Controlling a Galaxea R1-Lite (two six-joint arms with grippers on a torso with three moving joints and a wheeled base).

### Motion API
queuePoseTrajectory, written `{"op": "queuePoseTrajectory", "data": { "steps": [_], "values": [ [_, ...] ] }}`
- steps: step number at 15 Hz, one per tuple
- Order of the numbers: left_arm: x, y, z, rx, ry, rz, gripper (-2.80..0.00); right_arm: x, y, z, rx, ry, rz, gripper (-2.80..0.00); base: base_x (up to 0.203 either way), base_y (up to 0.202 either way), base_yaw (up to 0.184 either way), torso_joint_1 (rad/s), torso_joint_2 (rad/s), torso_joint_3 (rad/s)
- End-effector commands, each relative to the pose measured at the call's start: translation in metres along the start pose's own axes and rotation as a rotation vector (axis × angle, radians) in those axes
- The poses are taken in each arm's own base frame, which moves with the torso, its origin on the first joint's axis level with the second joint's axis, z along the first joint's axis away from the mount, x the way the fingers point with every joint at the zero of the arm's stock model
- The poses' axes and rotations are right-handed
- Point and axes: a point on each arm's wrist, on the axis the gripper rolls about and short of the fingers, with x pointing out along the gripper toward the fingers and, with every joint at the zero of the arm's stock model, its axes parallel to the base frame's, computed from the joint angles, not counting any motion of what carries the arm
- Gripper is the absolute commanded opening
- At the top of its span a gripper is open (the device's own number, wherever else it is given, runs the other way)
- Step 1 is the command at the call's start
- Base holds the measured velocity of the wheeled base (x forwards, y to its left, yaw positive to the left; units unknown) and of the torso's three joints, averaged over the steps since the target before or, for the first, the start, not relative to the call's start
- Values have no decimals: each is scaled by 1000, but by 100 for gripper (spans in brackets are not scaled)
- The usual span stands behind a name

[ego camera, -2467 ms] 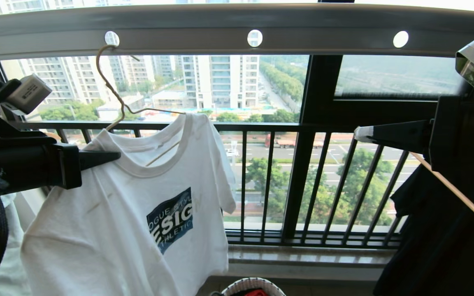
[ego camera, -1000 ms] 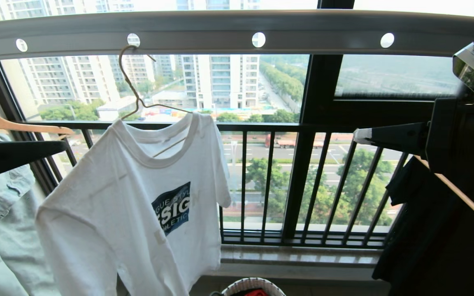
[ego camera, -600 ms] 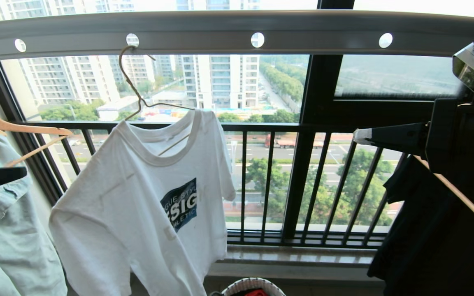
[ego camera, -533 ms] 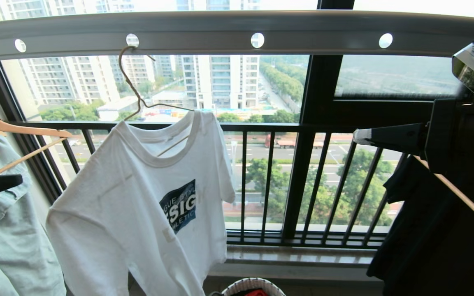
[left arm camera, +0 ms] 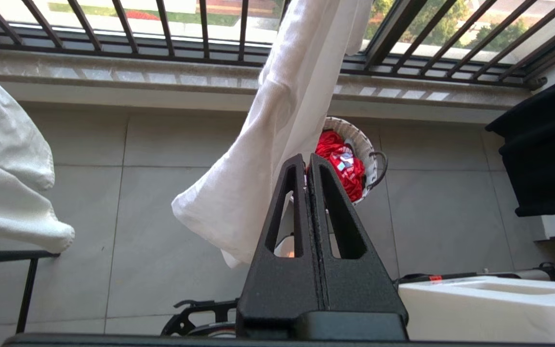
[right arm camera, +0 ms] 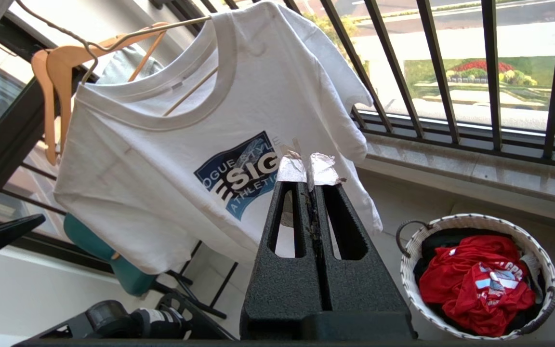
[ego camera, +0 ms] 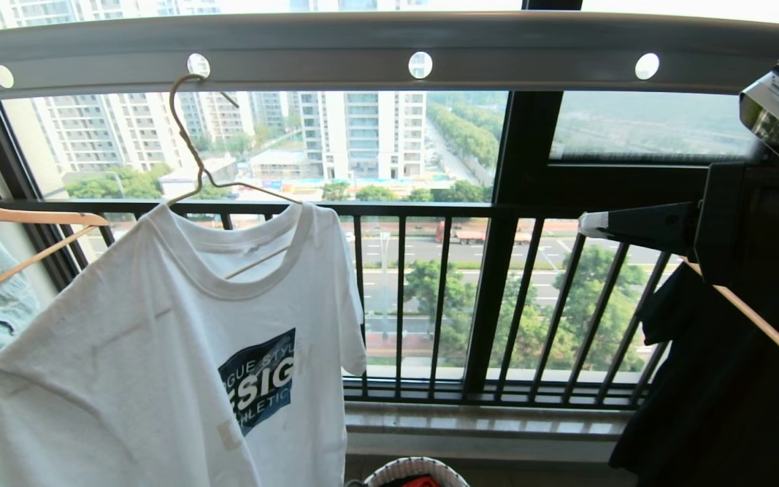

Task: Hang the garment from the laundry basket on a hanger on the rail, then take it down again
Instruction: Take the clothes off the clothes rack

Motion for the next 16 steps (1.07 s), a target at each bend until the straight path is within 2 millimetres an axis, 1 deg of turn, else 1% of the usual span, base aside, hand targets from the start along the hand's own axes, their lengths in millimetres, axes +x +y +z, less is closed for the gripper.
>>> {"op": "queuePoseTrajectory", "data": {
  "steps": [1,4,5,7,9,13,16],
  "values": [
    [-15,0,-13,-6,27,19,0,1,0,0,3,3,1,-280,0,0,0,0,0,0],
    [-17,1,-21,-11,68,44,0,2,-1,-1,5,7,-1,-280,0,0,0,0,0,0],
    [-15,2,-23,-12,79,55,0,3,-2,-1,6,11,-4,-280,0,0,0,0,0,0],
    [-9,5,-29,-5,96,133,0,8,-4,-2,10,21,-10,-280,0,0,0,0,0,0],
    [-2,7,-31,2,77,157,0,10,-5,-2,12,27,-15,-280,0,0,0,0,0,0],
    [23,11,-39,46,49,143,0,11,-6,-2,12,29,-18,-280,0,0,0,0,0,0],
    [48,15,-40,83,51,139,0,10,-6,-1,10,22,-19,-280,0,0,0,0,0,0]
  ]
}}
